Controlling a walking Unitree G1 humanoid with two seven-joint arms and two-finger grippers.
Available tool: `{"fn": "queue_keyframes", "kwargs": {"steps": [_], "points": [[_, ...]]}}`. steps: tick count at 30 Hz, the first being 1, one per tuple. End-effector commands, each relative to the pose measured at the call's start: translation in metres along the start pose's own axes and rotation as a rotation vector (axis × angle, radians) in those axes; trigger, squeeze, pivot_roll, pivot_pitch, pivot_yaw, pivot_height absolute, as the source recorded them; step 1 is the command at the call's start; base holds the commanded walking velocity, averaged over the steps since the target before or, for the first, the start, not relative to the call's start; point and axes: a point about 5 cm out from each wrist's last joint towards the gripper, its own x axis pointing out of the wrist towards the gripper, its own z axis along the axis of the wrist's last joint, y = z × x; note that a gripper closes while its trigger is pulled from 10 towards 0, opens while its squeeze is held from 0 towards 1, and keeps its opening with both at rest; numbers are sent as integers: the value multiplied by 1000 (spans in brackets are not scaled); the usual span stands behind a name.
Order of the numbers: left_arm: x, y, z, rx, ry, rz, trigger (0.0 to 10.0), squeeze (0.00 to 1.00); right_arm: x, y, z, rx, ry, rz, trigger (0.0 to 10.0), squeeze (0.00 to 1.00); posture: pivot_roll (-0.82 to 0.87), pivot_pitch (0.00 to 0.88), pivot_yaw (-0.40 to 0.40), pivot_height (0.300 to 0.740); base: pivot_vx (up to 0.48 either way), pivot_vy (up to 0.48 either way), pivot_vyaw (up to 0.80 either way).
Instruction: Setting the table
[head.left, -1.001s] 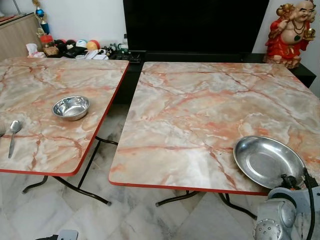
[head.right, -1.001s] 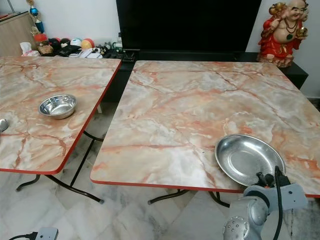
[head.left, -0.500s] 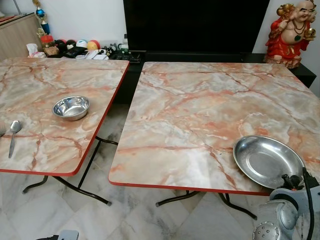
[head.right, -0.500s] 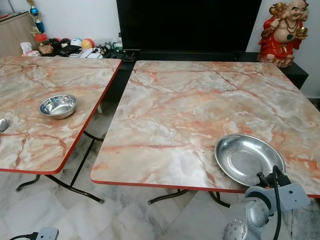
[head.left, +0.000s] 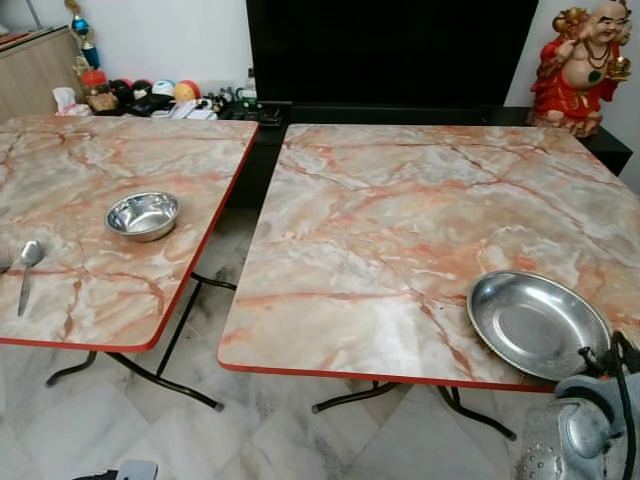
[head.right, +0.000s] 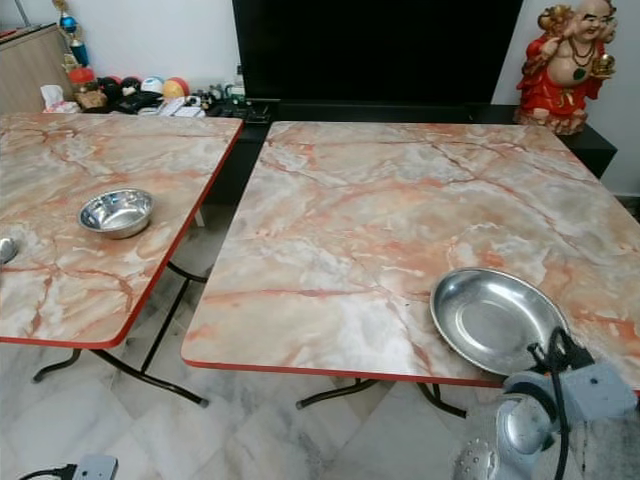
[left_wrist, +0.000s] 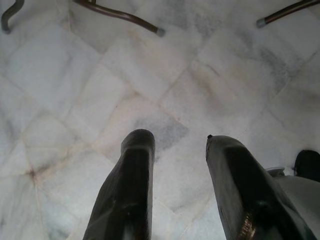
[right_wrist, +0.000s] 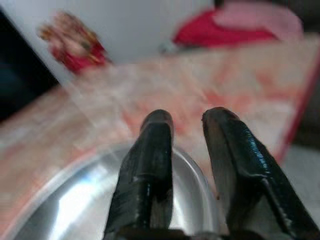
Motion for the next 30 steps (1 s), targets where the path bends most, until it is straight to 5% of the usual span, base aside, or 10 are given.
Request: {"fn": "queue_keyframes", "kwargs": {"steps": [1, 11, 20, 30], "points": [[-1, 2, -3, -3, 15, 7, 10000, 0, -2, 6, 2, -15, -15, 35, 10000, 0, -37, 39, 11, 740, 0, 0, 0], [0, 11, 2, -47, 9, 51, 10000, 0, 3, 30, 10, -285, -32, 473, 10000, 0, -49, 27, 4, 740, 0, 0, 0], [-1, 23, 6, -93, -8, 102, 10000, 0, -5, 28, -5, -374, 50, 588, 10000, 0, -49, 11, 0, 740, 0, 0, 0], [-2, 23, 3, -83, -2, 94, 10000, 0, -21, 35, -13, -355, 55, 646, 10000, 0, -31, 0, 8, 740, 0, 0, 144]]}}
